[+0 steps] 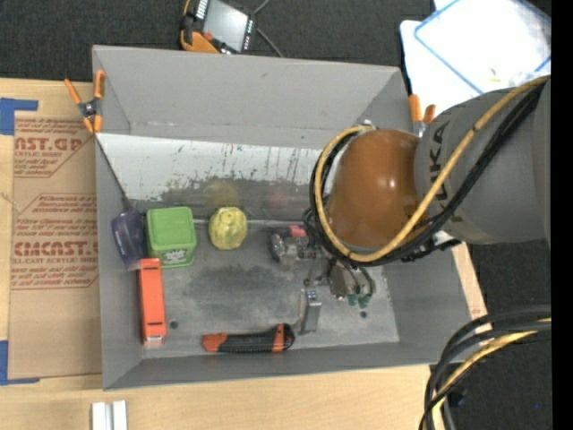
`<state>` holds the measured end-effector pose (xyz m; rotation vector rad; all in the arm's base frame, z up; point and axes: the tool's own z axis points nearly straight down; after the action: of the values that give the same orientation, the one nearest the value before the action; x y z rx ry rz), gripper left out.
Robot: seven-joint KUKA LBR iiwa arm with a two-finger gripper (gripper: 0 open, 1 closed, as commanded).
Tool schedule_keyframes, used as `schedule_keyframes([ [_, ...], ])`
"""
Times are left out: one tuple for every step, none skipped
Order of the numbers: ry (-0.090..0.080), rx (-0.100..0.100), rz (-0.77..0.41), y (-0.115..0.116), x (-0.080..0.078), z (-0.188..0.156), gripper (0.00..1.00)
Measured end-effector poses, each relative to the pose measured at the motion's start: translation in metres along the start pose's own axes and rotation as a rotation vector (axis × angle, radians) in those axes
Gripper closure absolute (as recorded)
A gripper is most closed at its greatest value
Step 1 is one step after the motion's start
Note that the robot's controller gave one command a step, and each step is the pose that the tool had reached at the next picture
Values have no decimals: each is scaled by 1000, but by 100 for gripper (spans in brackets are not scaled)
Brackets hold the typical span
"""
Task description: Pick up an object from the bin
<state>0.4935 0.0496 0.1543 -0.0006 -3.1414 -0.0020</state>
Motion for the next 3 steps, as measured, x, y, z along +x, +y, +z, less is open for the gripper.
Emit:
schedule_keyframes([
  [-10,-3,-150,66,7,83,0],
  [-10,2,-270,68,11,49,0],
  [-10,-4,-86,95,3,55,0],
])
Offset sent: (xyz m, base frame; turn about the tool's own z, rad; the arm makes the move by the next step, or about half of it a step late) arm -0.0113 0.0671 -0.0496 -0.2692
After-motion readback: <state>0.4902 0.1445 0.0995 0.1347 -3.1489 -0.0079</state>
